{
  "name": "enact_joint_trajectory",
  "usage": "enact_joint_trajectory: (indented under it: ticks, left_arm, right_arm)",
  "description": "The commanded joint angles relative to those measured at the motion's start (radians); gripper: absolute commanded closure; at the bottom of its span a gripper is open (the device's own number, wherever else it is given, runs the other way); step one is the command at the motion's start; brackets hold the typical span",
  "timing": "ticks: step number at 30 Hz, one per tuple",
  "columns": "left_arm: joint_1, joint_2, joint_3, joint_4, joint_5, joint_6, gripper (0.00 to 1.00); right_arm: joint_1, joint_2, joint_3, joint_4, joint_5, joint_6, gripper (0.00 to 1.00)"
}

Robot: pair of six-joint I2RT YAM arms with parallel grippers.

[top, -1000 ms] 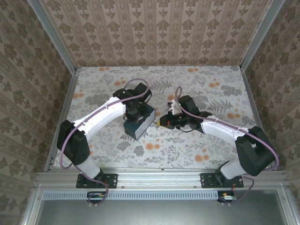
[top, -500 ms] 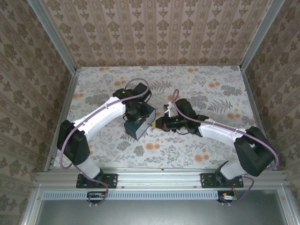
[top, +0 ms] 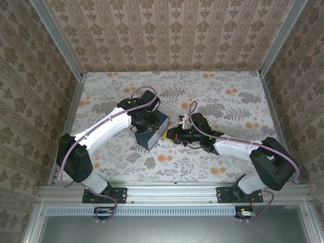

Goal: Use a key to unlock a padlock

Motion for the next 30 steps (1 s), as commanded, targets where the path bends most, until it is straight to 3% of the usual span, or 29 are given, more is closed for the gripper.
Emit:
enact_joint_trajectory:
  ticks: [1,8,12,16,21,30]
  left_arm:
    - [0.006,-0.013,-0.034,-0.011,0.007,-0.071,0.75]
    - [0.012,-0.022,-0.041,-0.021,0.024,-0.072,0.74]
    - [0.018,-0.026,0.018,-0.036,0.042,0.036,0.6]
    - [0.022,-0.011,0.077,-0.123,0.044,0.103,0.52]
    - [0.021,0.007,0.08,-0.09,0.074,0.124,0.51]
    - [0.025,0.105,0.168,-0.177,0.071,0.185,0.49]
  right_arm:
    - [0.006,0.023,-0.038,0.159,0.069,0.126,1.0]
    - [0.012,0.03,-0.057,0.217,0.093,0.15,1.0]
    - [0.013,-0.023,-0.066,0.096,0.104,0.103,1.0]
    - [0.011,-0.05,-0.049,0.024,0.089,0.066,1.0]
    - [0.009,-0.059,-0.051,0.035,0.076,0.069,1.0]
    - [0.009,-0.059,-0.065,0.058,0.078,0.091,1.0]
